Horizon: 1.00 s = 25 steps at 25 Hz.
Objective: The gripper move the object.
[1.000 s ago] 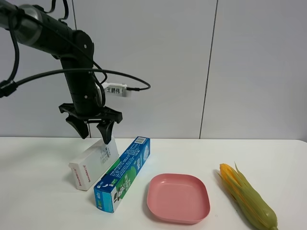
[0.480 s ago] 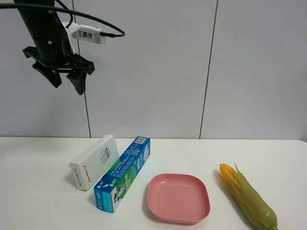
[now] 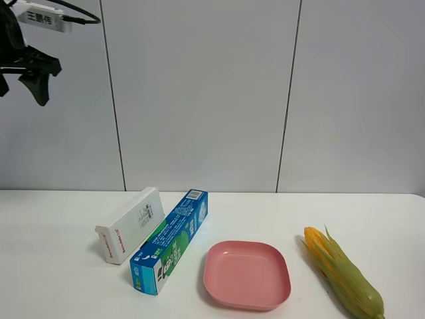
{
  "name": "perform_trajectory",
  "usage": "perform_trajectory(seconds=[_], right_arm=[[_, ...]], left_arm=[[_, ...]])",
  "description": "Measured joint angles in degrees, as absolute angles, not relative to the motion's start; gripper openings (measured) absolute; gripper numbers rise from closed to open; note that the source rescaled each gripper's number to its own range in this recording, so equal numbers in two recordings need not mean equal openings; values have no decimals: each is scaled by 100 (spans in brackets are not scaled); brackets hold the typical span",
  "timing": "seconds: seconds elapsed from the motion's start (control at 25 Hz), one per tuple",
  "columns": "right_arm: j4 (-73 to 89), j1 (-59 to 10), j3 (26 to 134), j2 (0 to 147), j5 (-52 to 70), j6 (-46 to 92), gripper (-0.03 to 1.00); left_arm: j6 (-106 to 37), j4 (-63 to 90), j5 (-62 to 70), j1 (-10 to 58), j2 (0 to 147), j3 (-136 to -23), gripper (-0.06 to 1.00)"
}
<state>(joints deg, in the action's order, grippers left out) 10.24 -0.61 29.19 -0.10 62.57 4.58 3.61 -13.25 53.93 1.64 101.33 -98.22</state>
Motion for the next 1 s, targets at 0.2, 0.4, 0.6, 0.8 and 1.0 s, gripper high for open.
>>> perform_trajectory(seconds=[0.2,0.4,0.6,0.8,1.0], right_arm=[[1024,-61,2919,-10,6257,458,100],[1024,-61,2919,-10,6257,458,100],[1024,-61,2919,-10,6257,458,100],[1024,-61,2919,-10,6257,458,100],[1024,-61,2919,-10,6257,458,100]], left_arm=[[361,-1338,5311,-520,9684,-9264,51],[361,-1334,4674,-840,8654,-7857,51],[361,-1318,4439,-898,7208,-6438,51],[361,-1071,4066,-898,5399,-5041,51],[361,-888,4170,-898,3539,-4111,51]])
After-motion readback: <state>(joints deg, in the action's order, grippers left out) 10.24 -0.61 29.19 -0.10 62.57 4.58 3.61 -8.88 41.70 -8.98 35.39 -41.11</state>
